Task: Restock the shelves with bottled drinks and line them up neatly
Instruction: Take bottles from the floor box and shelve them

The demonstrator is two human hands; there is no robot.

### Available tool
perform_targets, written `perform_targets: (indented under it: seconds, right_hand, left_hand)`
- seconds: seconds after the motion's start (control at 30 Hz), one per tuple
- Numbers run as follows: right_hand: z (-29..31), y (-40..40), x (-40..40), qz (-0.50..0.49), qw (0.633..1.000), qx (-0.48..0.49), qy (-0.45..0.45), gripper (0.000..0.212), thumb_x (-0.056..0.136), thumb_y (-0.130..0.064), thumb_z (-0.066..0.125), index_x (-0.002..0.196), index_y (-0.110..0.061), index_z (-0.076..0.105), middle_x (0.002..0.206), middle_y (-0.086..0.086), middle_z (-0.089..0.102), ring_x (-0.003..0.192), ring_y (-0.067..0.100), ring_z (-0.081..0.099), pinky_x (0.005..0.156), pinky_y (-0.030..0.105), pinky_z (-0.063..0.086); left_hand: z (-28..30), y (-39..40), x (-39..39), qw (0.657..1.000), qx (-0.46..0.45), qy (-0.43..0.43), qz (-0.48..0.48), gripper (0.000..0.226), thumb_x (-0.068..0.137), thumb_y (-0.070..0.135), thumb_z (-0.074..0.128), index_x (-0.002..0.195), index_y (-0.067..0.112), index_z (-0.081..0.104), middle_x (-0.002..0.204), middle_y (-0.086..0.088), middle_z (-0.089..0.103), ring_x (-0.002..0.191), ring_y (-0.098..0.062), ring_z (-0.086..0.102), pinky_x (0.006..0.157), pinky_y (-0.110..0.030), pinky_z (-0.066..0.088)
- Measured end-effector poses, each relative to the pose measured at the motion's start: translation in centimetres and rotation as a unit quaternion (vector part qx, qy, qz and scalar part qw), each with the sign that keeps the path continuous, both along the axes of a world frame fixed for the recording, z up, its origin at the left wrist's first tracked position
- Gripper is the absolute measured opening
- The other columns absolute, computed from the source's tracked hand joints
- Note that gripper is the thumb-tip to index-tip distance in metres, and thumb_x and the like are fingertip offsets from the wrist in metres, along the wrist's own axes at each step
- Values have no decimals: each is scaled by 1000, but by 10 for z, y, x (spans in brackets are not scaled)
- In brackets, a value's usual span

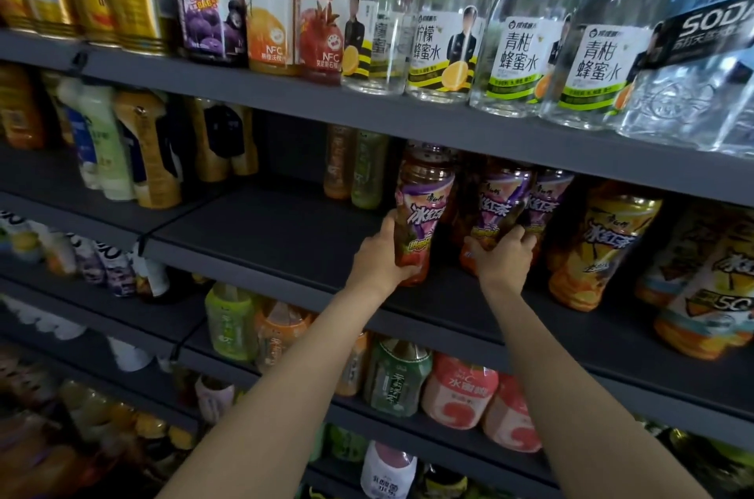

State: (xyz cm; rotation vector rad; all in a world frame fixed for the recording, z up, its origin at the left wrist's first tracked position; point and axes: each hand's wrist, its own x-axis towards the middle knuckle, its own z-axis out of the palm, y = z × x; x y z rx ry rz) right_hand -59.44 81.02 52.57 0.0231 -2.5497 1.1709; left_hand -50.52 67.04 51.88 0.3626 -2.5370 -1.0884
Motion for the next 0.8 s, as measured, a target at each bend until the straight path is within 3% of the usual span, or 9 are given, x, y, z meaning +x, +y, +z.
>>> perform_targets:
  seconds: [0.2, 0.37, 0.5, 0.6, 0.7, 0.8]
  right_hand:
    - [2, 19, 11, 24, 999, -12, 23, 76, 78, -22, 74, 136, 3, 29, 133, 23, 35, 122, 40, 36, 98, 43, 36]
    - [-22, 35, 30, 63, 997, -27, 25, 59, 79, -10, 70, 128, 1, 39, 126, 23, 36, 115, 39, 38, 96, 37, 32]
    - [-28, 42, 38, 71, 996, -36, 33, 51, 80, -6, 66, 125, 0, 43, 124, 21, 37, 114, 39, 40, 98, 39, 38]
    - [-22, 37, 47, 86, 994, -38, 50, 48, 82, -5, 64, 125, -1, 43, 125, 19, 36, 115, 34, 41, 91, 25, 36]
    - [-11, 17, 64, 83, 992, -50, 81, 44, 83, -4, 63, 122, 1, 44, 125, 19, 38, 113, 33, 44, 86, 22, 36]
    - [-5, -24, 94, 122, 982, -55, 132, 39, 82, -1, 62, 117, 3, 46, 121, 17, 41, 109, 29, 45, 89, 24, 38]
  left_hand:
    - [-2, 12, -25, 1000, 21, 0, -17, 92, 76, 25, 75, 146, 26, 15, 131, -7, 52, 125, -25, 45, 105, -40, 38]
    - [4, 30, -55, 999, 30, 1, -24, 78, 78, 22, 73, 140, 17, 26, 133, -8, 51, 125, -26, 46, 103, -37, 37]
    - [5, 39, -73, 999, 36, 10, -20, 67, 78, 23, 72, 133, 15, 35, 131, -9, 53, 124, -27, 48, 103, -40, 38]
    - [4, 35, -66, 999, 19, 19, -29, 68, 82, 25, 67, 138, 19, 30, 131, -11, 52, 122, -28, 49, 101, -40, 40]
    - [-4, 25, -32, 997, -37, 67, -29, 68, 87, 15, 59, 145, 17, 22, 139, -11, 42, 125, -28, 43, 102, -39, 38]
    - [-27, -3, 32, 983, -50, 177, 2, 55, 87, 4, 55, 138, 11, 35, 131, -7, 46, 120, -22, 43, 99, -30, 37]
